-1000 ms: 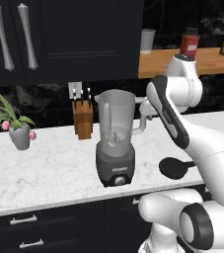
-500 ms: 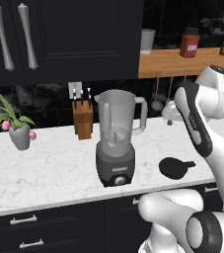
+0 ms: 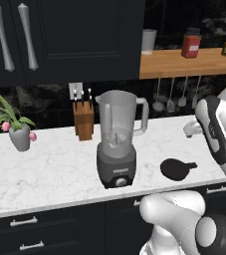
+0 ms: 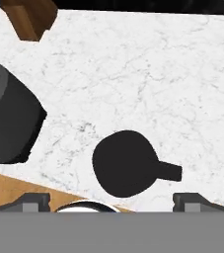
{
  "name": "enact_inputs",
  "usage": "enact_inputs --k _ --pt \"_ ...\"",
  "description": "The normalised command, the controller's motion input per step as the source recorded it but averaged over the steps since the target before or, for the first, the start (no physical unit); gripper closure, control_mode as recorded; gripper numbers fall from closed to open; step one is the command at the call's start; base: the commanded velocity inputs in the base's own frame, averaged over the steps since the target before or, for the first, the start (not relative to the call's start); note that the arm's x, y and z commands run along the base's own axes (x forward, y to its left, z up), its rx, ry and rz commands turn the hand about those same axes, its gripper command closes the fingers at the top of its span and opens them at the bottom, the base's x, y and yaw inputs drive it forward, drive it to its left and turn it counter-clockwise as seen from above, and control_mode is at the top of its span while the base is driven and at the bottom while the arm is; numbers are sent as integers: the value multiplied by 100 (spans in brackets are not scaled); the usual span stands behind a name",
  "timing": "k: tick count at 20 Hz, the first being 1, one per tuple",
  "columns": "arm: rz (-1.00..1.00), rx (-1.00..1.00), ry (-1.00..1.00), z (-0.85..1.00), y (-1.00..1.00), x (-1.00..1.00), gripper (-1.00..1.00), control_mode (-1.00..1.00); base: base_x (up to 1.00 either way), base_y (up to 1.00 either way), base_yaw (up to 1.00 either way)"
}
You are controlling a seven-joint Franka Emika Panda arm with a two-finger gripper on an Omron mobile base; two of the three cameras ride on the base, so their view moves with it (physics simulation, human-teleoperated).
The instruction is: Close the lid blender by securely placing the lid on top.
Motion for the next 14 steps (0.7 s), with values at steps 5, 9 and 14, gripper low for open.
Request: enact_inputs --k 5,9,14 --pt "49 -19 -9 -38 -26 -7 -100 -100 0 0 0" --pt "52 -20 0 -46 -14 -1 -100 -100 0 0 0" --pt "53 -15 0 -47 -1 0 -100 -100 0 0 0"
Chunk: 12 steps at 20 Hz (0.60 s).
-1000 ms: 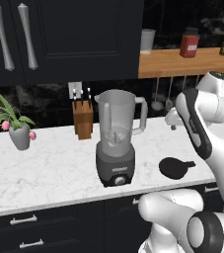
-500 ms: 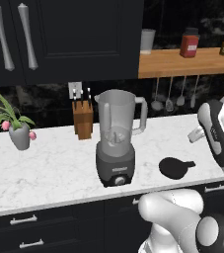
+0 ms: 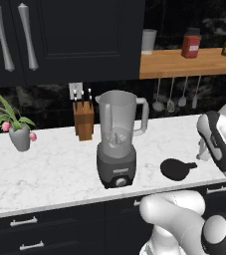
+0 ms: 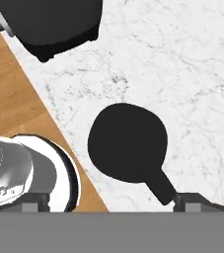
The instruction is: Close the lid blender by securely placing the lid on top.
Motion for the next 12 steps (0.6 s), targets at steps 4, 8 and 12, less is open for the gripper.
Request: enact_inputs --k 4,8,12 --pt "50 -10 0 -32 0 0 -100 -100 0 0 0" --pt "43 -1 -6 -14 0 -6 -100 -100 0 0 0" --pt "31 0 -11 -12 0 -1 -100 -100 0 0 0"
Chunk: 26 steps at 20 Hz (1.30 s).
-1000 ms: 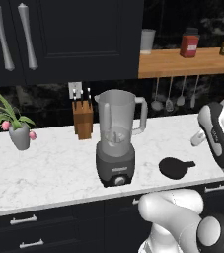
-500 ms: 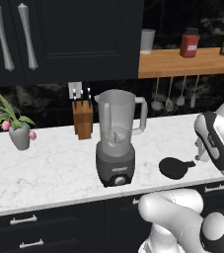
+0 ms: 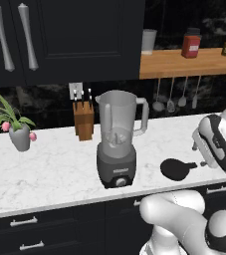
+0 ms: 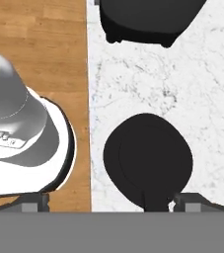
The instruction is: Close the lid blender by securely placing the lid on top.
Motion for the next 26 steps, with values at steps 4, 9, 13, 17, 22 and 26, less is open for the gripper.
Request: enact_inputs --k 4,9,13,17,22,26 --pt "15 0 -5 -20 0 11 -100 -100 0 0 0" --pt "5 -2 -2 -36 -13 25 -100 -100 0 0 0" --pt "6 -1 0 -33 -20 28 -100 -100 0 0 0" --pt "5 -2 0 -34 -19 22 -100 -100 0 0 0" --pt "4 -1 0 -29 -16 19 -100 -100 0 0 0" --pt "3 -1 0 -24 -5 13 -100 -100 0 0 0"
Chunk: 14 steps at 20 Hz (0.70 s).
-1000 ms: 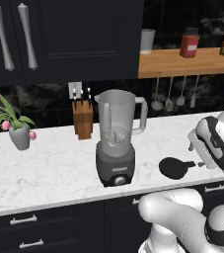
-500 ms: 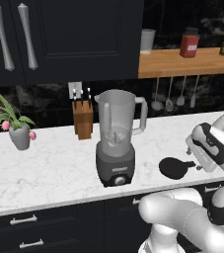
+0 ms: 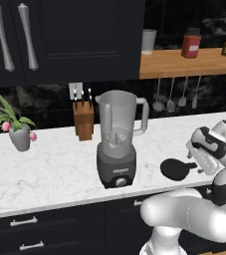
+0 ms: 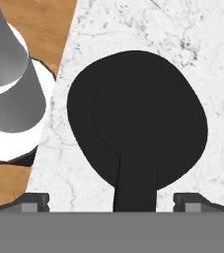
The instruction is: Close the lid blender by securely placing the lid on top.
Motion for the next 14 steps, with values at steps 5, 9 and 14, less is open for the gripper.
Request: enact_inputs --k 5,9,14 --pt "0 -3 1 -28 0 14 -100 -100 0 0 0" --pt "0 -3 5 -22 4 26 -100 -100 0 0 0" --pt "0 0 4 -9 0 34 -100 -100 0 0 0"
